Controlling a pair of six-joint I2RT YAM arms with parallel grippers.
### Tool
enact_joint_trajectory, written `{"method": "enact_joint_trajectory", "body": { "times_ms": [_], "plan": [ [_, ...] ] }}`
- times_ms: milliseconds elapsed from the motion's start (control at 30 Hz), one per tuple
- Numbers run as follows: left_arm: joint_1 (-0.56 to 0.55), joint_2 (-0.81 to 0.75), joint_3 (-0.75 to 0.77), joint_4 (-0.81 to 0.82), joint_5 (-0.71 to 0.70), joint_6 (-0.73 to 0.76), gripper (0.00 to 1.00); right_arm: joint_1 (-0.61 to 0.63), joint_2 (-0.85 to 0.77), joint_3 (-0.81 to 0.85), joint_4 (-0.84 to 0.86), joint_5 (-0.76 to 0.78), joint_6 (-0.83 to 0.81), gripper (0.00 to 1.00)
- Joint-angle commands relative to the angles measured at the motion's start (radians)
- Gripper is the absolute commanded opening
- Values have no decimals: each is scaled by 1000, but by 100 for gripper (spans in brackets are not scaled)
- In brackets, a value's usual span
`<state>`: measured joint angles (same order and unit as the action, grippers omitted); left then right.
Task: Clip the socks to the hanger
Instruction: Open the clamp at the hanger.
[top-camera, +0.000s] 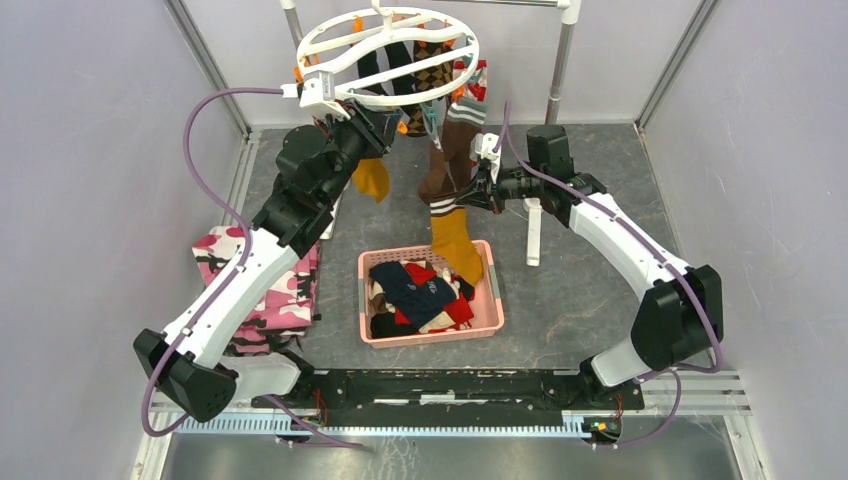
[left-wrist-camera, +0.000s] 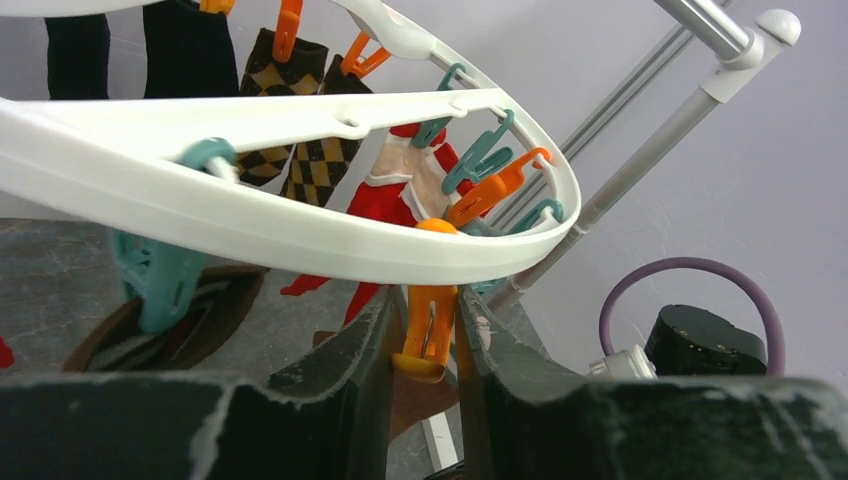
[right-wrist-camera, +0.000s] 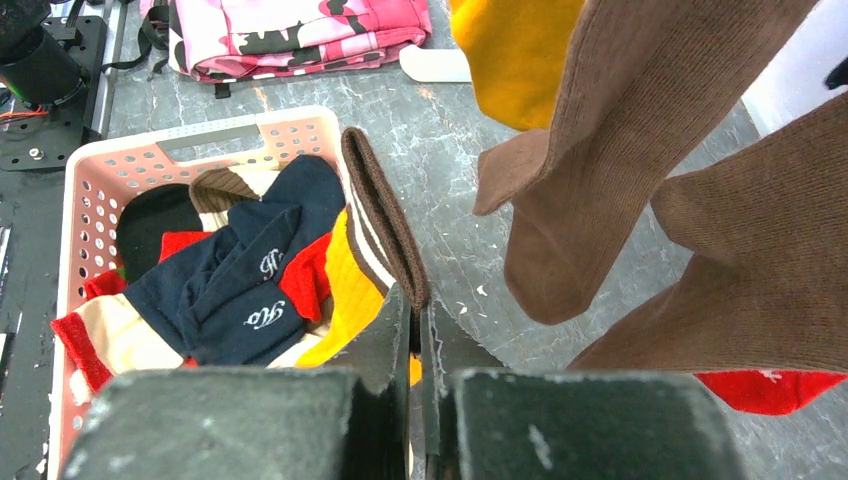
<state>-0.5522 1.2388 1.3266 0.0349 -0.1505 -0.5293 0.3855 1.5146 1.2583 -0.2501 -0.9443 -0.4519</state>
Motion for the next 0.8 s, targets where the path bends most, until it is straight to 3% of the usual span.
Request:
{"method": "enact_joint_trajectory", "body": {
  "times_ms": [0,167,533,767],
  "plan": [
    [0,-36,-10,49,-64,32,40,2,-33,34,3,-6,-13,0],
    [0,-53,-33,34,-102,26,54,1,-27,35,4,-12,-10,0],
    [0,-55,-36,11,-152,17,62,2,-24,32,10,-23,-4,0],
    [-3,-67,-35,13,-83,26,64,2,-25,29,13,-31,-4,0]
  ]
}}
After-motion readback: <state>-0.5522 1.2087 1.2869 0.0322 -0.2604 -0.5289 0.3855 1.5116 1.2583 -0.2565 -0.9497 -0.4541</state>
